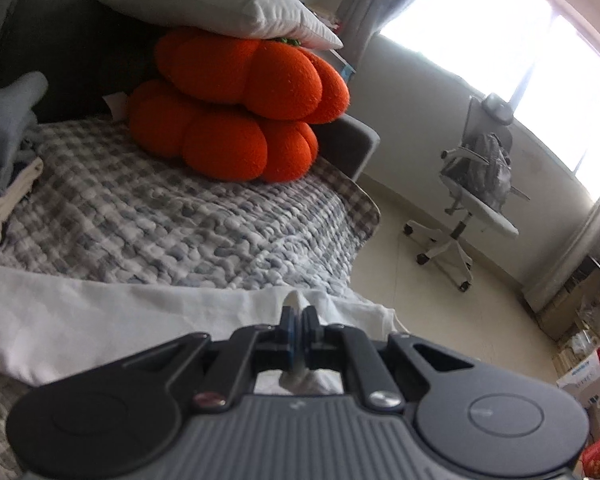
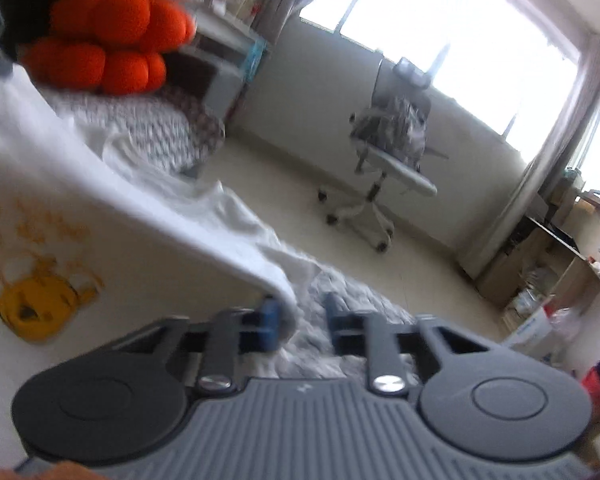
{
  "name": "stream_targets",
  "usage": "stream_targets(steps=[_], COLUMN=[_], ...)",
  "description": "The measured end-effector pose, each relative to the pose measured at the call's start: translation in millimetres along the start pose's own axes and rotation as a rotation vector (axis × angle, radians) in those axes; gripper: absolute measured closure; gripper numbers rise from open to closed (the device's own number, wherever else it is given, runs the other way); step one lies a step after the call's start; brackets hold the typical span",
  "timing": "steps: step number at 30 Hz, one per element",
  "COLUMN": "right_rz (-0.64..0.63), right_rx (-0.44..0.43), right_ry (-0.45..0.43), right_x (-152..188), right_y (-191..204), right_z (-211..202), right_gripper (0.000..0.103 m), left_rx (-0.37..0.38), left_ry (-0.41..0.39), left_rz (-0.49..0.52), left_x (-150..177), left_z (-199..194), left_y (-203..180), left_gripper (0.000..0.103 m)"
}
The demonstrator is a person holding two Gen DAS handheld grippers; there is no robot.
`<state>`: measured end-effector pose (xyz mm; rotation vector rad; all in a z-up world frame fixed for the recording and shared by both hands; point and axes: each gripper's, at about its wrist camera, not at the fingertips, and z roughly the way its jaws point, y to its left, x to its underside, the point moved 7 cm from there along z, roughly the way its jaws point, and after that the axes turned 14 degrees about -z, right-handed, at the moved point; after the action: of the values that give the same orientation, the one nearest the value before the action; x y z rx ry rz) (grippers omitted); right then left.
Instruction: Fold clothes
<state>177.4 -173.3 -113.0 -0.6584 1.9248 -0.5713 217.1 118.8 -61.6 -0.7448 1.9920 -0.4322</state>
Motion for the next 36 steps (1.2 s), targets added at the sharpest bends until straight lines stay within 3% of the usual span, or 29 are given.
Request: stream_targets(steps=[2,6,9,15,17,18,26,36], right_rz=[-0.038,-0.182,-0.199,0.001,0.079,0.118,0.32,0.448], right_rx=[-0.019,-0.063,-0.116,-0.25,-0.324,-0.358,-0.413,-0.354], right_ry=[0.022,0.089,0.107,0.073,0.039,0.014,-0.058,0.01], right_x=[3.4,9.3,13.3,11.4,8.5,6.4,-21.8,-24.9], right_y=[2.9,16.8,13.3,-17.4,-23.3,-24.8,-33.7,-34.5], right_z=[1.7,4.6,1.9,-8.2,-15.2,-20.4,-20.7,22.9], right_gripper=[0.096,0.097,0.096,0.076,0.053,0.05,0.049,0.048], left_rx=[-0.006,-0.047,-0.07,-0.058,-0.059,-0.061,-0.037,-0.043], left_ry=[0.009,0.051,0.096,0.12,0.124,0.125,0.116,0.092], left_rz=[0.019,0.043,0.033,-0.007,-0.005,-0.005,-0.022,0.013], left_x=[3.9,10.3,13.5,12.7,13.7,14.3,13.5,18.7], left_z=[2.3,12.4,18.7,20.8,21.5,22.2,26.5,33.2], left_y=[0.7,11.0,22.9,30.7,30.1,30.4,29.2,25.8], left_gripper=[0.099,0.099,0.099,0.099,0.098,0.098,0.098,0.098])
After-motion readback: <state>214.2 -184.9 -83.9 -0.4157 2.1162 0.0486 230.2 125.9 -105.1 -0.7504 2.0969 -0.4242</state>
